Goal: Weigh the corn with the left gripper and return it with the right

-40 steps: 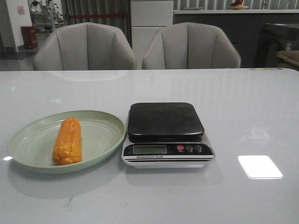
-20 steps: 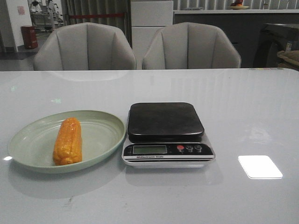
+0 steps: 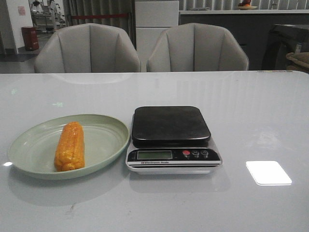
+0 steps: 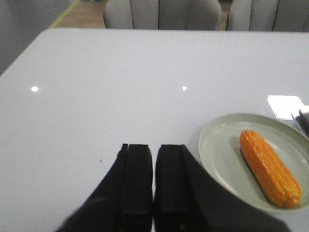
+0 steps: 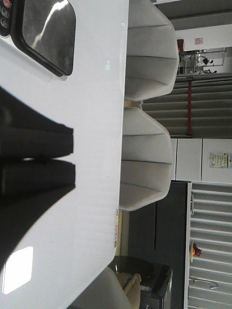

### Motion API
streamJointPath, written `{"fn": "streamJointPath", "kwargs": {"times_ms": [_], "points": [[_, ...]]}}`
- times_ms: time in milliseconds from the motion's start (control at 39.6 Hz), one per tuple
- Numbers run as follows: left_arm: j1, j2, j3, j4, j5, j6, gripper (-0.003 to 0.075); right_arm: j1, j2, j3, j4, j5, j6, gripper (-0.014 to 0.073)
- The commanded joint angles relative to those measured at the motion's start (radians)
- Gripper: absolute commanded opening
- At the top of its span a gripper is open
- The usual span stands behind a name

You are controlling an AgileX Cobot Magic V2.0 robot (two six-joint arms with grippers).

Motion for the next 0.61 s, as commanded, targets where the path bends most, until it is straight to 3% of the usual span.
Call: {"fn": "streamJointPath", "kwargs": {"times_ms": [0, 328, 581], "points": [[-0.013, 0.017, -0.021, -0.007, -0.041, -0.008, 0.0122, -0.004, -0.016, 0.007, -0.012, -0.086, -0.004, 0.0159], [-0.019, 0.017, 0.006, -0.007, -0.077, -0.008, 0.0137, -0.004, -0.016, 0.007, -0.012, -0.086, -0.004, 0.0159], [-0.08, 0.052, -0.017, -0.007, -0.046, -0.008, 0.0357, -0.004, -0.016, 0.007, -0.012, -0.086, -0.004, 0.0159]]}}
